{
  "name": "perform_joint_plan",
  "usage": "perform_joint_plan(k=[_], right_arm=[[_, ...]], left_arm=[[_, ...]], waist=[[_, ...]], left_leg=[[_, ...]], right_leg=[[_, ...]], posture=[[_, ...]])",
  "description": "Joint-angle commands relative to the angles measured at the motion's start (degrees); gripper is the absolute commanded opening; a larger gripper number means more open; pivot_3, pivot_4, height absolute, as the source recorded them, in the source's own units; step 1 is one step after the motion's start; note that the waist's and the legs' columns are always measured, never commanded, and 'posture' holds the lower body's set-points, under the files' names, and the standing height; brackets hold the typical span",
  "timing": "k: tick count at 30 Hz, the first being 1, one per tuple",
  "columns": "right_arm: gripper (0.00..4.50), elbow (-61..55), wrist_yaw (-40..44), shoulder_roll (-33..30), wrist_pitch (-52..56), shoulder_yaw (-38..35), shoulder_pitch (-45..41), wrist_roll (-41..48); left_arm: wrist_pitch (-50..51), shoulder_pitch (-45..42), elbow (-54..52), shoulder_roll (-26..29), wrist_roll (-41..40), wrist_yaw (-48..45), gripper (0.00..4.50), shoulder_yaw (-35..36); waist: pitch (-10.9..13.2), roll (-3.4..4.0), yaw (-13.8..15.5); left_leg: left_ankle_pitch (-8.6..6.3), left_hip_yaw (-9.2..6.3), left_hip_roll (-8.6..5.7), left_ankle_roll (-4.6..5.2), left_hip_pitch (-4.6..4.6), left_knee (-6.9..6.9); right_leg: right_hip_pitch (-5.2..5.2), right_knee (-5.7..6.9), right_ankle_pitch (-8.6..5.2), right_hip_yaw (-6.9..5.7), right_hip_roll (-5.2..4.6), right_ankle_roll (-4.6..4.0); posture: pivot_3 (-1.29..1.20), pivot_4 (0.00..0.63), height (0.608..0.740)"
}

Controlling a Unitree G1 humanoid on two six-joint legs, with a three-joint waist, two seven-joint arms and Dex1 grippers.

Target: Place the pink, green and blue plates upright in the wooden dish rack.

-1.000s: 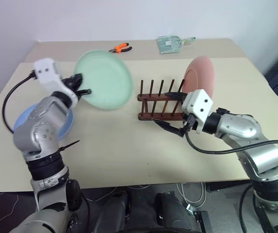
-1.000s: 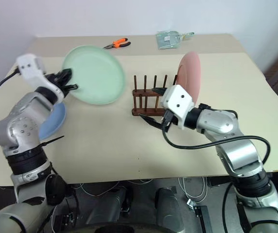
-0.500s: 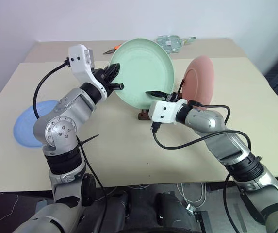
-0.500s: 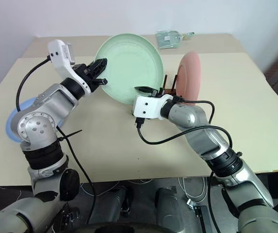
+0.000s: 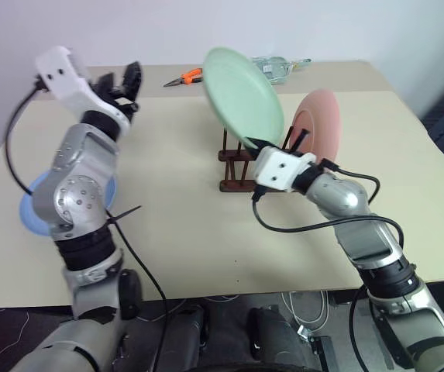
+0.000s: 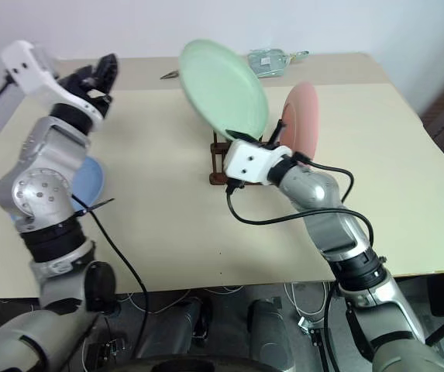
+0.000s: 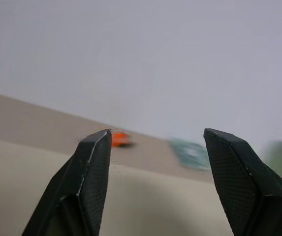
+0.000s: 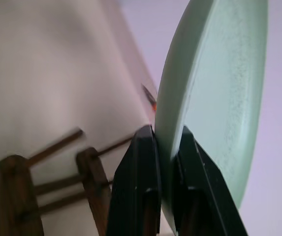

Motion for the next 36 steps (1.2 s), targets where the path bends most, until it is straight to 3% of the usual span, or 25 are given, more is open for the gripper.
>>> perform_joint_plan(k=[1, 3, 5, 11, 24, 27, 31, 36], right_arm=[[0.0, -8.34, 0.7, 4.19, 7.56, -9.38, 0.53, 14.79], [0.0, -11.84, -1.17, 8.47, 16.2, -14.83, 0.35, 26.47], [0.0, -14.13, -4.09, 11.93, 23.02, -19.38, 0.17, 35.61], [0.0, -16.86, -7.33, 12.14, 31.34, -22.99, 1.86, 45.85], [0.0, -11.82, -9.85, 8.62, 36.19, -21.85, 2.65, 48.57], [1.13, -11.45, -9.48, 7.49, 35.53, -20.85, 2.64, 47.63], [3.2, -12.04, -9.1, 5.45, 33.24, -18.94, 2.14, 44.52], [3.2, -13.27, -7.03, -0.5, 27.25, -15.93, 0.44, 36.43]], left_arm=[[-9.44, 6.34, 1.4, 7.5, 9.47, -9.91, 3.15, -9.58], [-14.11, 12.99, 0.7, 10.45, 11.52, -17.8, 3.15, -15.92], [-13.16, 17.58, 0.52, 9.05, 5.94, -23.51, 3.15, -15.95], [-15.05, 26.12, -2.38, 11.74, 4.89, -36.6, 3.15, -21.95], [-14.81, 28.14, -4.48, 11.76, 5.5, -39.28, 3.15, -22.74], [-14.67, 28.47, -5.0, 11.77, 5.48, -39.19, 3.2, -22.73], [-14.67, 28.68, -5.21, 11.84, 5.62, -39.13, 3.2, -22.7], [-14.73, 28.91, -5.34, 11.98, 6.04, -38.88, 3.2, -22.75]], waist=[[0.0, 0.02, -0.01], [-0.02, 0.06, 0.07], [-0.04, 0.07, 0.32], [0.0, 0.09, 0.11], [-0.02, 0.13, 0.08], [-0.02, 0.12, 0.09], [-0.02, 0.13, 0.11], [0.0, 0.14, 0.21]], left_leg=[[0.0, 0.0, 0.0, 0.0, 0.02, -0.04], [-0.06, -0.01, 0.0, 0.05, 0.03, -0.05], [-0.3, -0.03, -0.02, 0.24, 0.07, -0.04], [-0.33, -0.04, 0.04, 0.27, 0.08, -0.11], [-0.32, -0.04, 0.07, 0.29, 0.08, -0.1], [-0.32, -0.03, 0.07, 0.3, 0.08, -0.1], [-0.31, -0.03, 0.07, 0.31, 0.08, -0.1], [-0.32, -0.03, 0.06, 0.31, 0.08, -0.08]], right_leg=[[0.0, 0.01, 0.0, 0.02, 0.0, -0.01], [0.01, 0.0, -0.01, 0.03, -0.03, -0.03], [0.07, -0.01, -0.01, 0.06, -0.17, -0.05], [-0.01, 0.01, -0.19, 0.1, -0.23, -0.39], [-0.01, 0.0, -0.21, 0.1, -0.22, -0.44], [-0.01, -0.01, -0.21, 0.1, -0.23, -0.44], [0.0, -0.01, -0.21, 0.09, -0.23, -0.44], [0.01, -0.02, -0.22, 0.08, -0.23, -0.44]], posture=[[0.0, 0.15, 0.719], [0.0, 0.15, 0.719], [0.0, 0.15, 0.719], [0.0, 0.15, 0.719], [0.0, 0.15, 0.719], [0.0, 0.15, 0.719], [0.0, 0.15, 0.719], [0.0, 0.15, 0.719]])
